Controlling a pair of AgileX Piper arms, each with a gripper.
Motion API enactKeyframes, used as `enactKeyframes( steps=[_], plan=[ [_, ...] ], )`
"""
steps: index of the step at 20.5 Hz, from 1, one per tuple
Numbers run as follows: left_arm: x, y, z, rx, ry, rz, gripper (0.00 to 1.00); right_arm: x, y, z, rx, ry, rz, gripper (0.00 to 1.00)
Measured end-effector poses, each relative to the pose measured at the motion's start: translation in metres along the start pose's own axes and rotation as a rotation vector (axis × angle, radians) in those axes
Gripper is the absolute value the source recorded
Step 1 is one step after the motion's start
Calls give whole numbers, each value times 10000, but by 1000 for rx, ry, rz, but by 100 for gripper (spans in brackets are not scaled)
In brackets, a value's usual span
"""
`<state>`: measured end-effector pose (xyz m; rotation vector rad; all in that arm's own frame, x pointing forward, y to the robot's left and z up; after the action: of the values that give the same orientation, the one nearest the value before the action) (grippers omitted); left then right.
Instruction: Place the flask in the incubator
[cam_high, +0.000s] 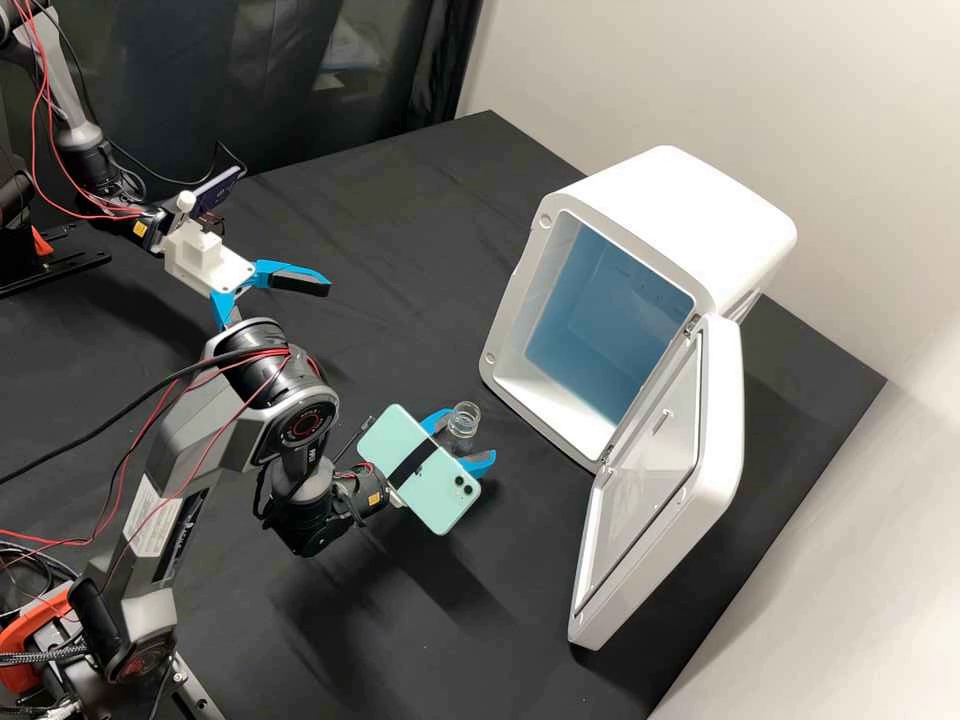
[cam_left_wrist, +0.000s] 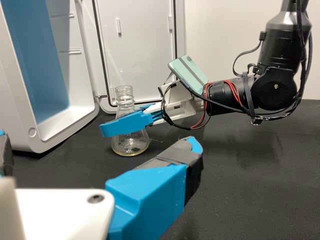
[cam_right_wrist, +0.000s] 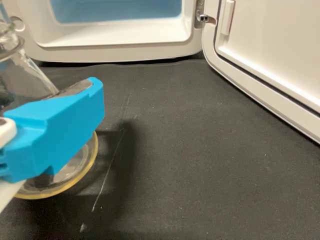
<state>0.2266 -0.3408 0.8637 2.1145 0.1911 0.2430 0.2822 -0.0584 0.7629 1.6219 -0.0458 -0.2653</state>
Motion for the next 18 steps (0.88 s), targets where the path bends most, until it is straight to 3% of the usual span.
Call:
enactKeyframes(
  steps=[9,18],
  plan=[
    [6,-5,26,1,-11,-2,100,-40,159,98,35,-45,51,0],
    [-4,16,33,4,-12,6,100,-322,526,66,95,-7,153,0]
  ],
)
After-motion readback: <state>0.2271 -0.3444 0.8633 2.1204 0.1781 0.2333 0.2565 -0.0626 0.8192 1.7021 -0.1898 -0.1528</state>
